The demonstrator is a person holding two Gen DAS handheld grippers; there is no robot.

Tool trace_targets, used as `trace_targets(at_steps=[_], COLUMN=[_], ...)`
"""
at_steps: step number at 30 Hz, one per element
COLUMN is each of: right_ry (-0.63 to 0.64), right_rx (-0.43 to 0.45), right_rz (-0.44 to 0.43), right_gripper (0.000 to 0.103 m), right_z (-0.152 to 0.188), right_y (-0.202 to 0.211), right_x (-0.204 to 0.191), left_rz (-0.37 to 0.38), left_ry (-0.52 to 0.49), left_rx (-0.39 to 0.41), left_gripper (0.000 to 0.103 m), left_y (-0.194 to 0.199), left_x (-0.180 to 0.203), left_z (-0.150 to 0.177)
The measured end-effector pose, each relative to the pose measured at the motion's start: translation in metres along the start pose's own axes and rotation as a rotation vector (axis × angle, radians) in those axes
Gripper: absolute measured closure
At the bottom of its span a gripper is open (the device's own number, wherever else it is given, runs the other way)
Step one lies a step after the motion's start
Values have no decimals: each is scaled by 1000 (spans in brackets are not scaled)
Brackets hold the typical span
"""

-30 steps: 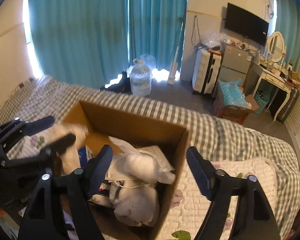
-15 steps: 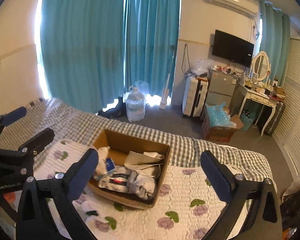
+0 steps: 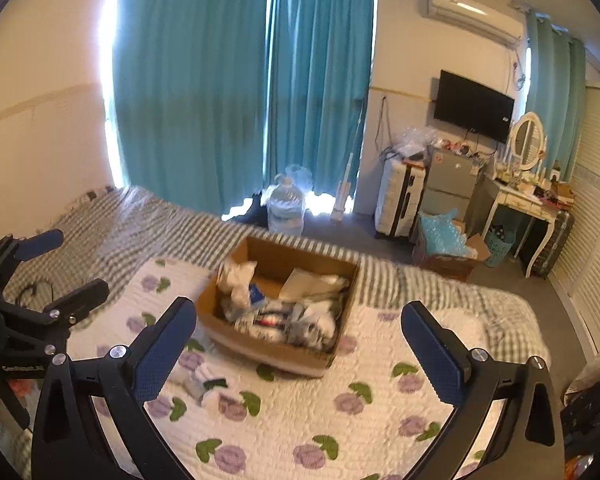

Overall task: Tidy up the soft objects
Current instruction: 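Grasp the white cloth with the left gripper while the right gripper grasps the fuzzy toy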

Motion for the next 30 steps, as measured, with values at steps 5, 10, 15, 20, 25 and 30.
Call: trace_targets(at_steps=[5, 10, 15, 20, 25, 30], right_ry=[-14, -22, -112, -163, -177, -152], right_rx=[-108, -191, -223, -253, -267, -267], right_rz=[-43, -57, -104, -113, -112, -110], right_gripper=[0, 0, 0, 0, 0, 0], right_z=[54, 100, 131, 150, 156, 158], right_y=[-68, -139, -177, -193, -195, -192], right_x=[3, 9, 20, 29, 30, 22], left_rz=[-5, -2, -41, -30, 8, 70], left_ry=[10, 63, 52, 59, -15, -27], left_rx=[-90, -221, -325, -429, -488, -492], left_gripper=[0, 1, 1, 12, 38, 71], left_y=[-40, -90, -138, -161, -172, -166], left_x=[1, 2, 8, 14, 36, 44], left_z=[57, 113, 160, 195, 213, 219])
Point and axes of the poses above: each gripper's, at about its wrist camera, not at the fingertips, and y roughly against the way its jaws point, x to its right, z to its underside, the point moved 4 cm from there along -y, roughly the way its jaws point, and after that the axes turned 10 degrees about -z, right-handed, at the moved point
